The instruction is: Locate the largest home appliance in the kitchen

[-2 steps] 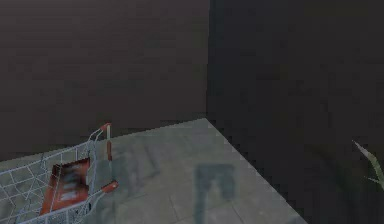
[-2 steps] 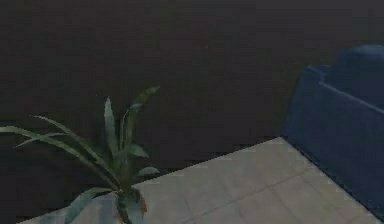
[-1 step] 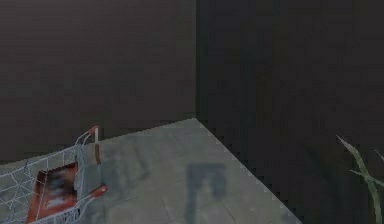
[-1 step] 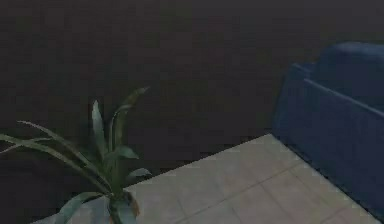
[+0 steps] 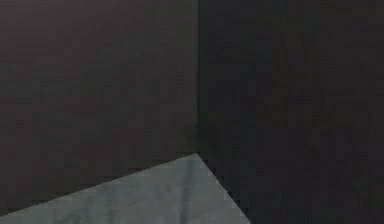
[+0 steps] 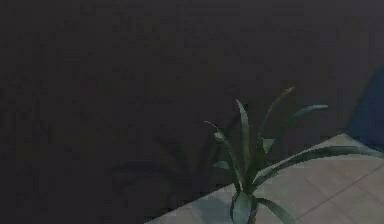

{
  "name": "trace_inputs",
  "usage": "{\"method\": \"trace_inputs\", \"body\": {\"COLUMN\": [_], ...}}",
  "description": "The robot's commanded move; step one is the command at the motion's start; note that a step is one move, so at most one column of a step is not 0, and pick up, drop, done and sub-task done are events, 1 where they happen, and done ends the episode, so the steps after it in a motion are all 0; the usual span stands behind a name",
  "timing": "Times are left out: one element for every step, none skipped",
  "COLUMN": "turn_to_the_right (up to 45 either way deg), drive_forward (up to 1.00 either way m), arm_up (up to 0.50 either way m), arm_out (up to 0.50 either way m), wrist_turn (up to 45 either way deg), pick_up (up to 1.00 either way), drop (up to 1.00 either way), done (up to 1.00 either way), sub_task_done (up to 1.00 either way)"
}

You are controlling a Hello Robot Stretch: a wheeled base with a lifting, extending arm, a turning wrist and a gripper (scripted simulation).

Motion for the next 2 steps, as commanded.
{"method": "trace_inputs", "body": {"turn_to_the_right": [-12.0, 0.0], "drive_forward": [0.0, 0.75], "arm_up": [0.0, 0.0], "arm_out": [0.0, 0.0], "wrist_turn": [0.0, 0.0], "pick_up": [0.0, 0.0], "drop": [0.0, 0.0], "done": [0.0, 0.0], "sub_task_done": [0.0, 0.0]}}
